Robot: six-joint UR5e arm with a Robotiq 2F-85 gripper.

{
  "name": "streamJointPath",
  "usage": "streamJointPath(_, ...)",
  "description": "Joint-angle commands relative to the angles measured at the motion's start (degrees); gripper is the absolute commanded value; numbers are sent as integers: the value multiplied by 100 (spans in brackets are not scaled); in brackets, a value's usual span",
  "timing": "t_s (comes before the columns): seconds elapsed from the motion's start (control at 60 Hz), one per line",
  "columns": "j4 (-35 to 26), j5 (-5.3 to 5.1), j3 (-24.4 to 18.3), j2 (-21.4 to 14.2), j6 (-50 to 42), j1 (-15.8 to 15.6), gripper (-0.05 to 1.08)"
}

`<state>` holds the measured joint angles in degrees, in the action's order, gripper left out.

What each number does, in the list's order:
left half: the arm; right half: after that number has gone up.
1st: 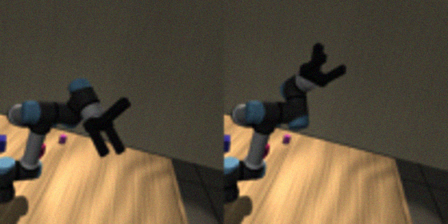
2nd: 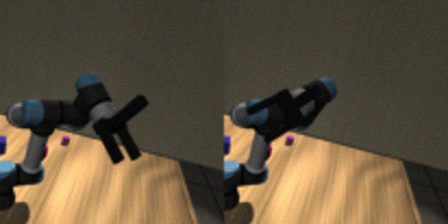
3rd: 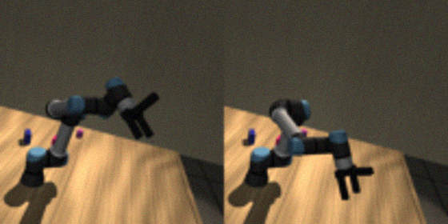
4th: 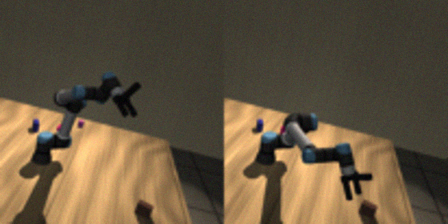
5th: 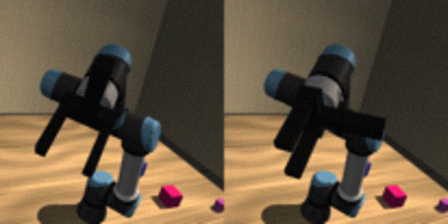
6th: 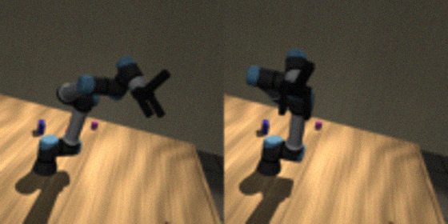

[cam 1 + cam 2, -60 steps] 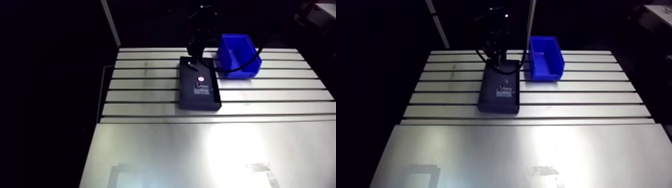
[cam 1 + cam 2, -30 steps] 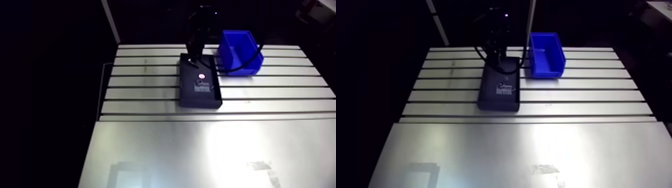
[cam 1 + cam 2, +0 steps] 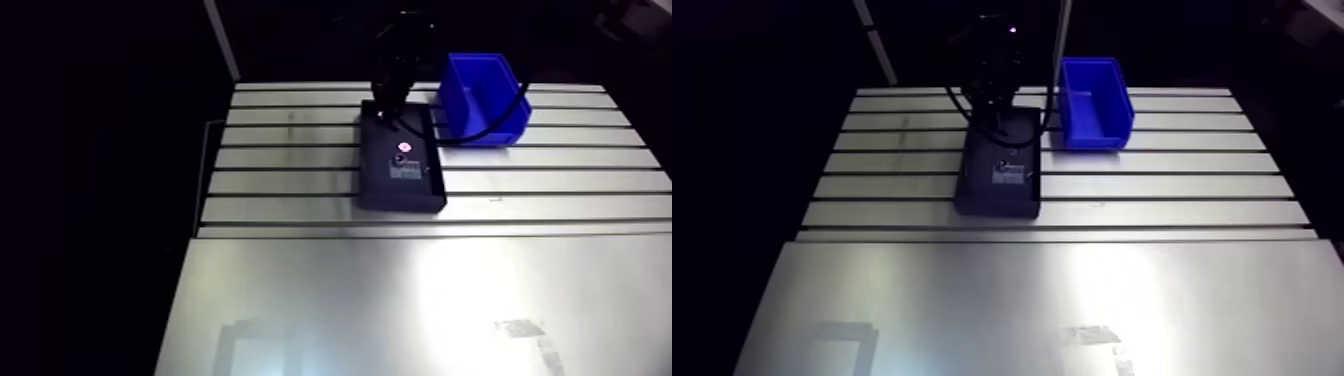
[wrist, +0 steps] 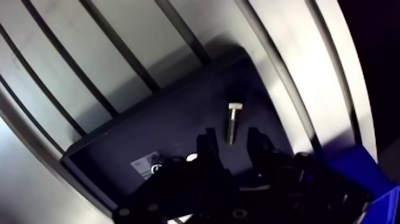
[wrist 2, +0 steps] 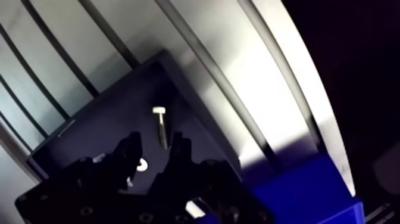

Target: Pick up the M10 bolt from the tray and put it into the blue bin.

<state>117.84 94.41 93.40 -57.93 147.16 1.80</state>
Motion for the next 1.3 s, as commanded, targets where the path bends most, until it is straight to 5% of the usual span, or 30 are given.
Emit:
streamJointPath(0.017, -1, 12, -2, 75, -6, -13, 59)
streamJointPath(1.3, 43, 19, -74, 183, -31, -38, 67)
